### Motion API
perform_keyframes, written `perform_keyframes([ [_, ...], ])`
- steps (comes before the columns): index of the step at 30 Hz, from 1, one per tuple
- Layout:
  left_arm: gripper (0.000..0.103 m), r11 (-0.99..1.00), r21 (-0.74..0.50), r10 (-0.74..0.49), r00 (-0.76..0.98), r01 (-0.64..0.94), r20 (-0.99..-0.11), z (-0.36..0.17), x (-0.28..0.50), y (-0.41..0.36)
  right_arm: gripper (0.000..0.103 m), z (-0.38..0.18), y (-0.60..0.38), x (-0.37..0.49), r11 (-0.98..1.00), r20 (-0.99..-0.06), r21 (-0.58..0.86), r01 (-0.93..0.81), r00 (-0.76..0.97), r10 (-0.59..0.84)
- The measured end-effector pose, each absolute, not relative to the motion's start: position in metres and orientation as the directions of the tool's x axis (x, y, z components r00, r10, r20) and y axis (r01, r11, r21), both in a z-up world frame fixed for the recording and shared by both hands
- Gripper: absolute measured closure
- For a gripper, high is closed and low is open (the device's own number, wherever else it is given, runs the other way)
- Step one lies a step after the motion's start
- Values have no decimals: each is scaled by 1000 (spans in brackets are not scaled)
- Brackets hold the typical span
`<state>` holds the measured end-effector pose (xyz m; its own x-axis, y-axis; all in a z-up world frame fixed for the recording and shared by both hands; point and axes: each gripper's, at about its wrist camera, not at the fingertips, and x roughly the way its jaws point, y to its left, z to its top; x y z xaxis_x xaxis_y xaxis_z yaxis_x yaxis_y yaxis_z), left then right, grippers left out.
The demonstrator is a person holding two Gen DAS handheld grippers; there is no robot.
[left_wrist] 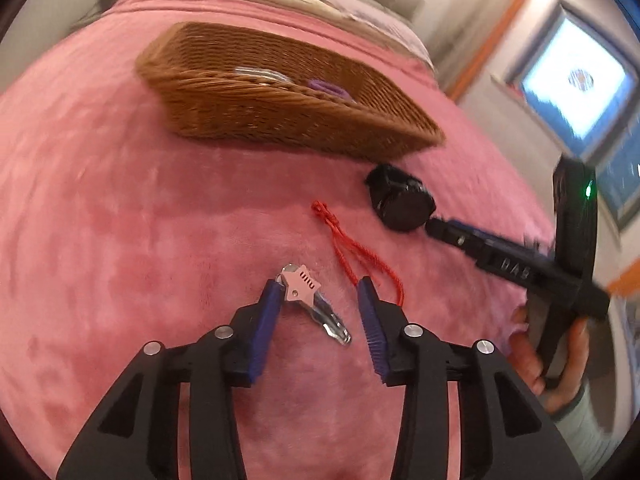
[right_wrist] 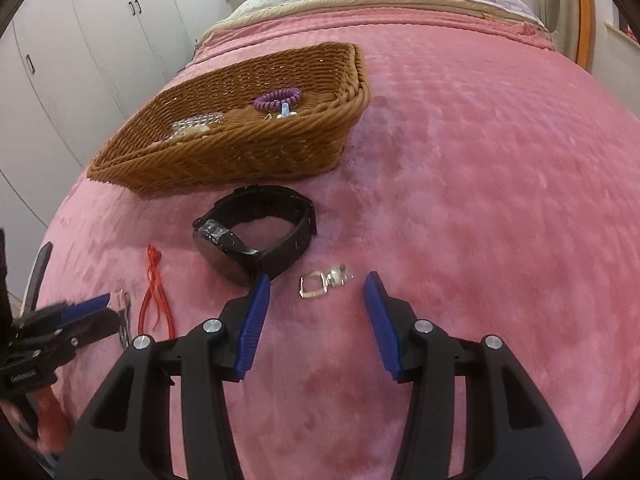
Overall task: Organize jewelry
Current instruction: 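Grasp the pink star hair clip with left tool while right tool grasps gold pendant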
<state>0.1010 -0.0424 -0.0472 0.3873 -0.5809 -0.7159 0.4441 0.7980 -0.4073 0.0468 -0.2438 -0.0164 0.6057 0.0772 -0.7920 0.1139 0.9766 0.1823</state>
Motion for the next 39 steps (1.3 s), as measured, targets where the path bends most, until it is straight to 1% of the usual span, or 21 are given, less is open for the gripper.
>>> perform_keyframes([
  [1, 64, 812, -404, -567, 408, 420, -716, -48, 99, -45, 67, -17, -241, 48, 979, -794, 168, 112, 605, 67],
  [2, 64, 826, -380, -546, 427, 416, -721, -48, 96, -49, 72, -18, -237, 51, 984, -799, 137, 111, 600, 43],
  [3, 64, 840, -343, -520, 443, 420, -730, -48, 93, -54, 75, -19, -234, 52, 988, -804, 102, 115, 594, 14],
  [6, 67, 867, -217, -438, 477, 449, -762, -47, 84, -69, 83, -18, -232, 48, 991, -803, 87, 98, 596, 12],
  [7, 73, 875, -162, -399, 492, 456, -774, -46, 81, -72, 84, -17, -234, 43, 992, -802, 95, 86, 597, 25],
  [9, 75, 872, -102, -368, 505, 479, -781, -44, 74, -71, 84, -16, -241, 36, 989, -800, 121, 80, 598, 49],
  [12, 74, 866, -71, -358, 513, 496, -780, -42, 67, -64, 85, -15, -249, 24, 987, -796, 143, 71, 601, 72],
  [19, 74, 866, -112, -385, 509, 487, -770, -42, 62, -40, 84, -10, -260, 13, 980, -780, 157, 122, 624, 47],
  [21, 71, 863, -136, -403, 502, 487, -765, -43, 65, -41, 84, -7, -257, 14, 981, -770, 166, 100, 634, 66],
  [23, 66, 860, -154, -418, 498, 486, -760, -43, 65, -41, 84, -7, -252, 19, 983, -776, 161, 90, 627, 70],
  [26, 63, 860, -164, -424, 497, 484, -757, -44, 67, -47, 77, -14, -249, 27, 984, -791, 162, 76, 606, 83],
  [27, 62, 860, -158, -420, 499, 484, -758, -45, 67, -48, 77, -16, -247, 30, 985, -793, 155, 72, 604, 80],
  [28, 58, 860, -151, -418, 502, 488, -757, -47, 66, -50, 77, -17, -244, 32, 987, -793, 140, 73, 605, 68],
  [29, 55, 860, -140, -414, 509, 492, -755, -48, 65, -53, 77, -17, -243, 33, 989, -794, 127, 72, 605, 58],
  [32, 55, 863, -44, -358, 548, 503, -756, -51, 57, -65, 77, -20, -240, 37, 991, -798, 102, 86, 601, 30],
  [33, 55, 863, -17, -341, 557, 505, -757, -51, 56, -69, 82, -20, -239, 37, 992, -798, 90, 88, 603, 19],
  [34, 55, 863, 11, -324, 570, 505, -755, -52, 53, -72, 88, -20, -237, 38, 993, -797, 81, 86, 604, 13],
  [36, 64, 865, 20, -318, 577, 502, -752, -52, 52, -72, 88, -19, -232, 36, 995, -789, 69, 71, 615, 11],
  [37, 70, 869, 13, -318, 579, 495, -751, -51, 53, -69, 88, -18, -231, 33, 996, -785, 64, 67, 619, 9],
  [38, 80, 874, 2, -320, 581, 485, -748, -51, 53, -66, 88, -17, -229, 31, 996, -783, 60, 61, 622, 10],
  [39, 86, 877, -7, -324, 582, 480, -746, -50, 54, -64, 88, -15, -228, 28, 997, -776, 67, 49, 630, 21],
])
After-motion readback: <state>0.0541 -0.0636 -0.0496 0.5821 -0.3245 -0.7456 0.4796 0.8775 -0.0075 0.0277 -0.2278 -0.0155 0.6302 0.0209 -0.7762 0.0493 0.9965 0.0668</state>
